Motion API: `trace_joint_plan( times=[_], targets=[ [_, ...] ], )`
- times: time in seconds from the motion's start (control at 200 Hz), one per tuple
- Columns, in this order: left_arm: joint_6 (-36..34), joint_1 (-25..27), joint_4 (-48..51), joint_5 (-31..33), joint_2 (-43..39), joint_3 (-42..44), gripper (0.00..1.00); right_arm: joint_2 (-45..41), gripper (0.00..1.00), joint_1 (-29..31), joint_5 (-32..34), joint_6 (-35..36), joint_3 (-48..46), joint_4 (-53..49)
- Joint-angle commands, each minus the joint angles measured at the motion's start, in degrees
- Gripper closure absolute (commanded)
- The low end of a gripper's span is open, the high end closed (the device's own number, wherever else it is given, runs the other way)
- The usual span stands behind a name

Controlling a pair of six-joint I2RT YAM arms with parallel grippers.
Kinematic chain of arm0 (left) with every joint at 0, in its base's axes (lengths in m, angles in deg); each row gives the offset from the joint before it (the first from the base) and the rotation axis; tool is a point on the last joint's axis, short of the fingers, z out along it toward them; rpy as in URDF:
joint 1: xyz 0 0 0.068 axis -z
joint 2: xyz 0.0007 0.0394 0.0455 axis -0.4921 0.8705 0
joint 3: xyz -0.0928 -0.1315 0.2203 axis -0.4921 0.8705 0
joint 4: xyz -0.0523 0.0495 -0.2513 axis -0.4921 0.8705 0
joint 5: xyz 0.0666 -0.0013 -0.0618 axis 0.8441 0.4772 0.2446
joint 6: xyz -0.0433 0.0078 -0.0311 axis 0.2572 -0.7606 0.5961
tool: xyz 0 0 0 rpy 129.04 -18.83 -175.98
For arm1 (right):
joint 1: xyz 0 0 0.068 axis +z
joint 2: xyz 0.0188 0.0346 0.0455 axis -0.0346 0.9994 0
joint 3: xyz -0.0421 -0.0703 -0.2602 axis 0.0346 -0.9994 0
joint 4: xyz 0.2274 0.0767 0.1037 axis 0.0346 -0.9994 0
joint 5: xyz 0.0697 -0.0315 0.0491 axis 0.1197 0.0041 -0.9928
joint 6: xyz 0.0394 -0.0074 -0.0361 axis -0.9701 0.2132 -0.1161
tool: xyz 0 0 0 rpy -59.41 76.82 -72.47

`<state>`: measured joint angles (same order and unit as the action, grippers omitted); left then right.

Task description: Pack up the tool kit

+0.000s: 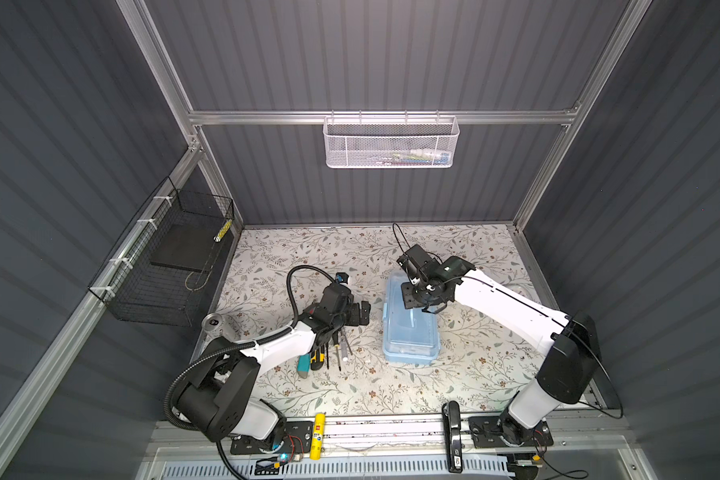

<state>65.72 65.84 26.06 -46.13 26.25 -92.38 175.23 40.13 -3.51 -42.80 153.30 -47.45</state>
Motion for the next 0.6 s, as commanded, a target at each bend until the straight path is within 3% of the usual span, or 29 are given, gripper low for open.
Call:
trace_joint_plan(
  times=[0.0, 0.35, 0.595],
  targets=[
    [-1.84, 0.28, 0.56, 2.37, -1.58, 1.08, 0.01, 0.02, 0.54, 0.34, 1.62, -1.00, 0.48, -1.47],
    [-1.68, 0.28, 0.61, 2.32, -0.20, 0.38, 0.01, -2.86, 0.72, -0.17, 1.78, -2.25, -3.81, -0.33],
    [-1.29, 0.29, 0.79, 1.75, 0.72, -0.84, 0.01, -6.06, 0.86, -1.91, -2.05, -3.60, -7.38, 3.96]
  ],
)
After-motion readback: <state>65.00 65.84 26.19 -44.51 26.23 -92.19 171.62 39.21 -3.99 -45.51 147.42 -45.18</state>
